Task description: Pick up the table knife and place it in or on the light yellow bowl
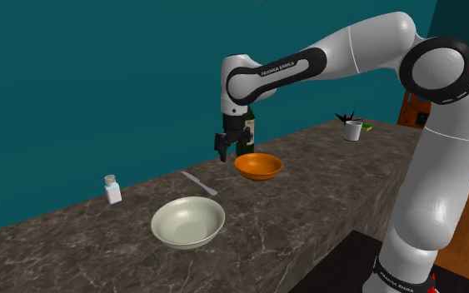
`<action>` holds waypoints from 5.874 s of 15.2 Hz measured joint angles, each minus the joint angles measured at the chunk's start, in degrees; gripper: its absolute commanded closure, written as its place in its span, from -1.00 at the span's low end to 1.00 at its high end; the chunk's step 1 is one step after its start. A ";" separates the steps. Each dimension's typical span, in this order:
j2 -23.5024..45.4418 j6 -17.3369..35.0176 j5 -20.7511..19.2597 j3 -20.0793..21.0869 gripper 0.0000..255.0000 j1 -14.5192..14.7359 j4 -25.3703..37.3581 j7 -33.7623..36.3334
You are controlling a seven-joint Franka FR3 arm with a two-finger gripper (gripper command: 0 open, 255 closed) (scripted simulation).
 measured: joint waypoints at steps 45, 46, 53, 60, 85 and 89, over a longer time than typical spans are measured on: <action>32.11 -1.97 -5.93 0.77 1.00 4.20 32.17 8.37; 31.64 -2.49 -5.88 0.80 1.00 4.19 32.23 8.35; 31.15 -7.53 -5.74 0.89 1.00 4.34 36.79 8.22; 30.70 -12.94 -5.65 0.94 1.00 4.44 41.77 7.96; 9.25 -9.37 -3.75 9.45 1.00 16.78 16.46 29.32; 8.66 -7.67 -3.67 10.39 1.00 17.91 14.14 31.48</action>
